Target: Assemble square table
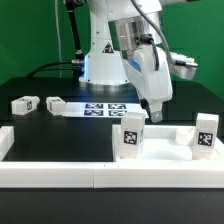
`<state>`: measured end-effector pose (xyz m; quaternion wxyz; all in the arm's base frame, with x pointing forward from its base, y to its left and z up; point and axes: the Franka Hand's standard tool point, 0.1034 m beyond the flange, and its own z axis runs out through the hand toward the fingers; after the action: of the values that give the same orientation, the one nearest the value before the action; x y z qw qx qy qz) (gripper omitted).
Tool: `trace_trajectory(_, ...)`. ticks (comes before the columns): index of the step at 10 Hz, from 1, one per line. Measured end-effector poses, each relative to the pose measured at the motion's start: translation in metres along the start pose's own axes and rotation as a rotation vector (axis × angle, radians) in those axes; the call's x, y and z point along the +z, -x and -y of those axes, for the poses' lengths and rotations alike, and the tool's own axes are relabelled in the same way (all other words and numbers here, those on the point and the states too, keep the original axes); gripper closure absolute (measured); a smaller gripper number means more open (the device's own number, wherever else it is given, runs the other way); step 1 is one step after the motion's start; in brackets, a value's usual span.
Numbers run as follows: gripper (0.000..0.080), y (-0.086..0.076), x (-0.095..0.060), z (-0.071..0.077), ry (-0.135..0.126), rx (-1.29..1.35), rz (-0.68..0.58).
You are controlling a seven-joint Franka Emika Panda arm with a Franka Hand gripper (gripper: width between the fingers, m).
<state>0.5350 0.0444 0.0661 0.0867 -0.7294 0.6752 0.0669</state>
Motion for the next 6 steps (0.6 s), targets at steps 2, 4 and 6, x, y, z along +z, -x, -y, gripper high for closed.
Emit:
trace_trajectory(2,0.0151,0.006,0.006,-0.011,0.056,0.005,0.01)
trace_trajectory(4,0.0151,0.007,0.017,-0.024,0.132,-0.002,0.017)
trace_trajectory(6,0.0151,0.005,0.031,-0.031,0.167,-0.009,0.009)
